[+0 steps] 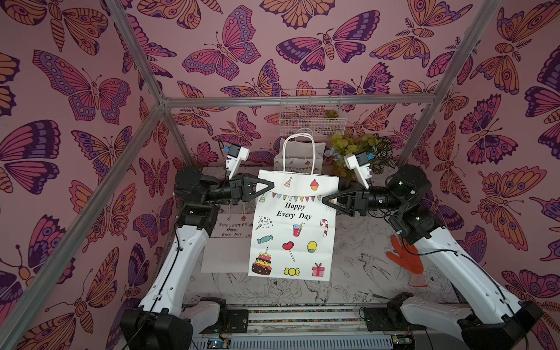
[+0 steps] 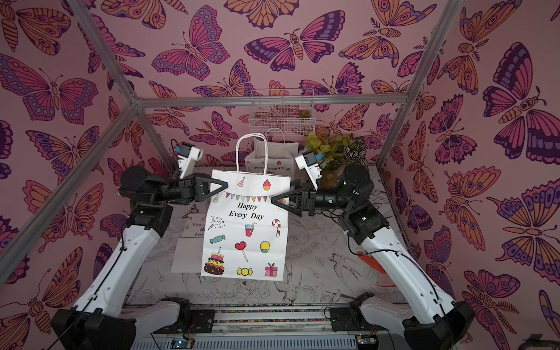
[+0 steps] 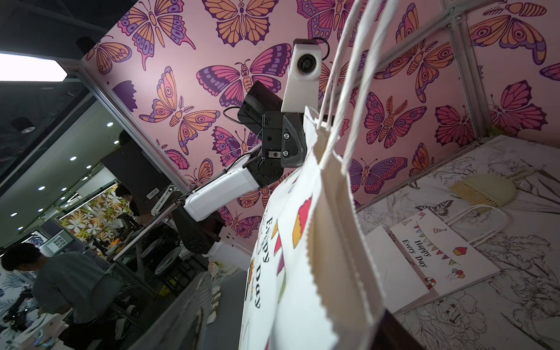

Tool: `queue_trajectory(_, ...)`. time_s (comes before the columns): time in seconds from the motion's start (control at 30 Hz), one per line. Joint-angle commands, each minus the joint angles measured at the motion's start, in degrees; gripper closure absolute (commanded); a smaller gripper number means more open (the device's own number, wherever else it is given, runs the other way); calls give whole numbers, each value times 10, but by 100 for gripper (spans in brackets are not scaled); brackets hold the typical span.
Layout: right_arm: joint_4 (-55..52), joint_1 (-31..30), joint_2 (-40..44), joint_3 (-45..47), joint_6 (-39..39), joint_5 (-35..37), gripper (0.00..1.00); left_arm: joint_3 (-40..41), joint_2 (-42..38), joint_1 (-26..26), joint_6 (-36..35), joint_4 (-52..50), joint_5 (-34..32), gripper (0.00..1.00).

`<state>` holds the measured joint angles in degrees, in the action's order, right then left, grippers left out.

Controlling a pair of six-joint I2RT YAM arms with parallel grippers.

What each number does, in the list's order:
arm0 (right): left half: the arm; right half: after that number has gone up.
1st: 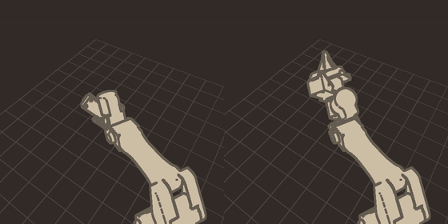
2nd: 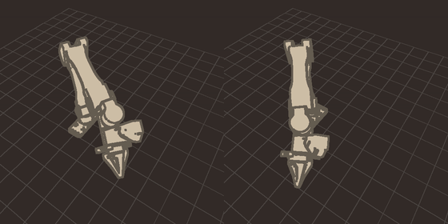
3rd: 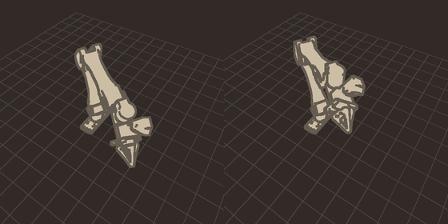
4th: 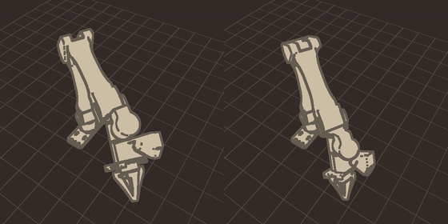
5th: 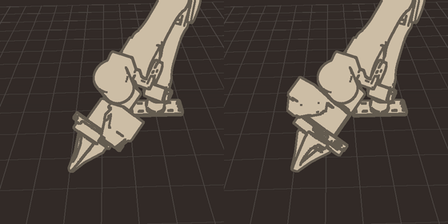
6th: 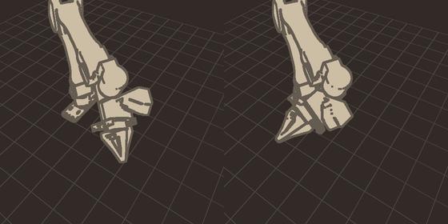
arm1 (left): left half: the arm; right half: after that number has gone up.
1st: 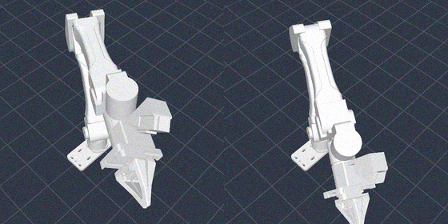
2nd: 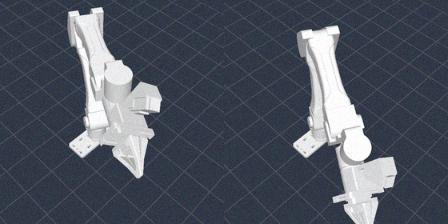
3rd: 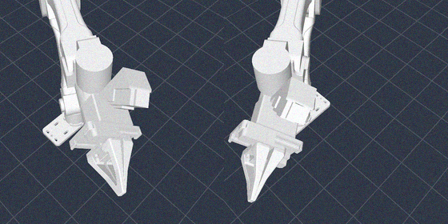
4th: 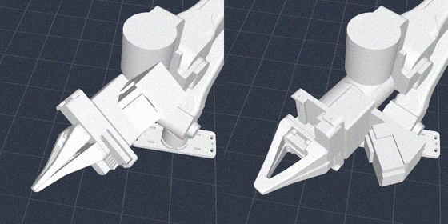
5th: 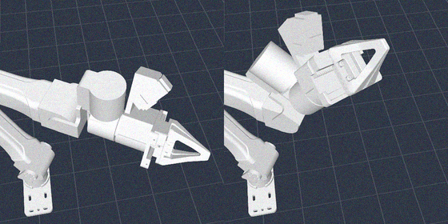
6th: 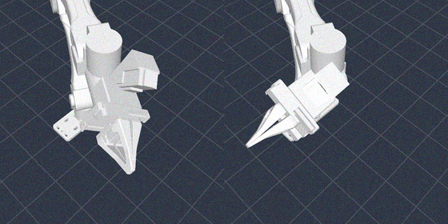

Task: Put away the paper bag
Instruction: Press the paper bag.

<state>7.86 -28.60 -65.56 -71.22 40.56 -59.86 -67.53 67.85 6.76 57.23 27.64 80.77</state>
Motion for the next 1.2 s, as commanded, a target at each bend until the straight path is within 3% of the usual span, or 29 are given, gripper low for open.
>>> queue_trajectory(0.0,46,-4,4,-10,13,18,38,-3,-1,-4,-10,30,-28,100)
queue_trajectory(0.37,62,-8,-29,-8,34,40,59,19,-2,-4,13,75,-45,97)
queue_trajectory(0.73,68,-14,-62,-17,38,42,66,25,13,-4,28,112,-50,94)
queue_trajectory(0.83,73,-16,-65,-18,40,43,78,31,17,-4,43,131,-50,90)
queue_trajectory(0.93,70,-16,-63,-19,40,48,96,42,14,-3,62,172,-48,81)
queue_trajectory(1.0,66,-16,-62,-18,38,48,100,48,11,-3,87,202,-48,71)
queue_trajectory(1.03,64,-16,-61,-19,38,49,100,51,10,-2,102,221,-47,64)
queue_trajectory(1.13,49,-10,-57,-25,29,45,100,59,1,-1,148,273,-46,30)
queue_trajectory(1.17,43,-5,-56,-26,26,43,100,59,-3,-2,151,275,-47,25)
